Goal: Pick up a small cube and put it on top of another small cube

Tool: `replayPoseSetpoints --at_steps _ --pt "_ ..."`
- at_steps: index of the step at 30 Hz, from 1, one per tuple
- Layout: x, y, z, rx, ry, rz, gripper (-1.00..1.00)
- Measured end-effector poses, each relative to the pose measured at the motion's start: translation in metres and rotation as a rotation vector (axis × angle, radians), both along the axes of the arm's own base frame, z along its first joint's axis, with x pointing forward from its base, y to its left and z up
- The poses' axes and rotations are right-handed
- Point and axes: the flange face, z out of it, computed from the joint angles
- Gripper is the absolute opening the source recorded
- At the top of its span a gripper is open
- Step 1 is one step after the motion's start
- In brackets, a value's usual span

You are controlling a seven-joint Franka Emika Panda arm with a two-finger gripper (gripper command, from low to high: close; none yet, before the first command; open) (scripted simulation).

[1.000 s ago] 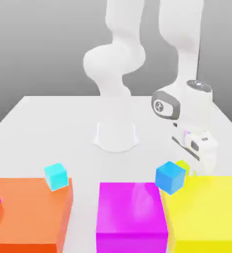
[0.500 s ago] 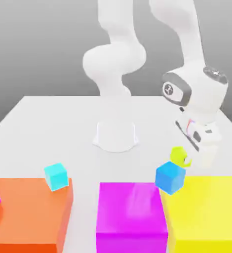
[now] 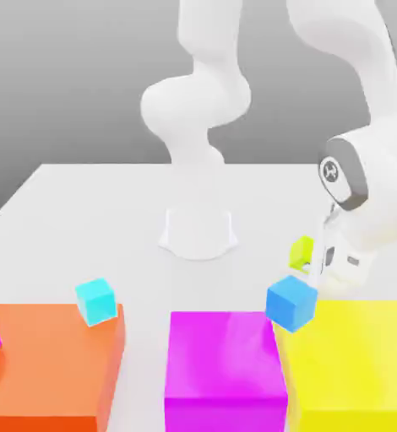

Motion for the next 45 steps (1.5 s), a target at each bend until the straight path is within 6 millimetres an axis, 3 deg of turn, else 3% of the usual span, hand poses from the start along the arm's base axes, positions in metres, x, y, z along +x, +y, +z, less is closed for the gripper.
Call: replayPoseSetpoints --at_steps 3,9,12,14,16,21,26,35,37,39,44,45 --pt "0.010 0.007 0.006 -0.068 0.066 -0.079 -1.00" --pt "0.061 0.021 0.036 -0.168 0.146 -0.250 -1.00" --pt "0.114 0.010 0.065 -0.151 0.092 -0.328 -1.00" --pt "0.146 -0.021 0.083 -0.091 0.031 -0.349 -1.00" --pt "0.164 -0.060 0.093 -0.020 -0.019 -0.343 -1.00" --pt "0.183 -0.166 0.112 0.153 -0.149 -0.288 -1.00" --pt "0.175 -0.272 0.128 0.291 -0.301 -0.208 -1.00" --pt "0.122 -0.386 0.152 0.445 -0.586 0.130 -1.00" --pt "0.106 -0.406 0.157 0.455 -0.649 0.216 -1.00" --pt "0.093 -0.412 0.154 0.464 -0.688 0.283 -1.00" --pt "0.089 -0.412 0.107 0.474 -0.702 0.308 -1.00" --pt "0.088 -0.413 0.098 0.470 -0.702 0.308 1.00"
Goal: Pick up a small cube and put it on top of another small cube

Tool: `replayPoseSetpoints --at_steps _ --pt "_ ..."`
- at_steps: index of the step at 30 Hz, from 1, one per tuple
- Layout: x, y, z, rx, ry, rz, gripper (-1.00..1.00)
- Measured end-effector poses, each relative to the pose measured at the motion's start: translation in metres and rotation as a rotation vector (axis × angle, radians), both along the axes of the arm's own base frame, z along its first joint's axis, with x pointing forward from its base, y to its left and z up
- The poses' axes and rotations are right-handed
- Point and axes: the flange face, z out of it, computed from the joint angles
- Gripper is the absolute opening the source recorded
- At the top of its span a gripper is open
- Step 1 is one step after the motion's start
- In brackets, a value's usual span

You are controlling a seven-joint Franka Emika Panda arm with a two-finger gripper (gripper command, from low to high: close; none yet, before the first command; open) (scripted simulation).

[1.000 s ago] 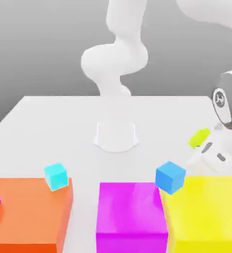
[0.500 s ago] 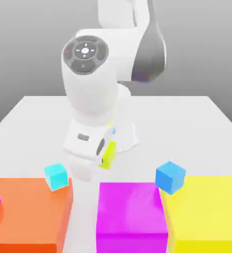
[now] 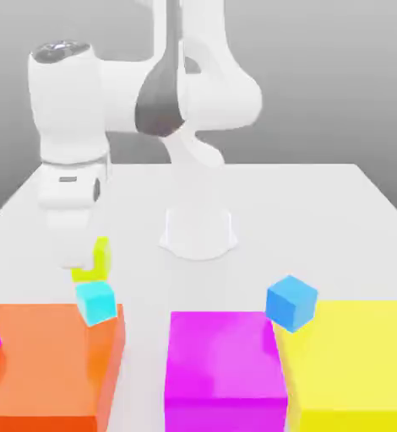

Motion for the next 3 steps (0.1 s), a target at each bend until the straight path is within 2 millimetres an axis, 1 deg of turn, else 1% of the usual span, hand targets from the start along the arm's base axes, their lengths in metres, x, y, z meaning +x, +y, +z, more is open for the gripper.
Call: replayPoseSetpoints --at_steps 3 --pt "0.0000 0.0000 0.0000 0.000 0.000 0.000 1.00"
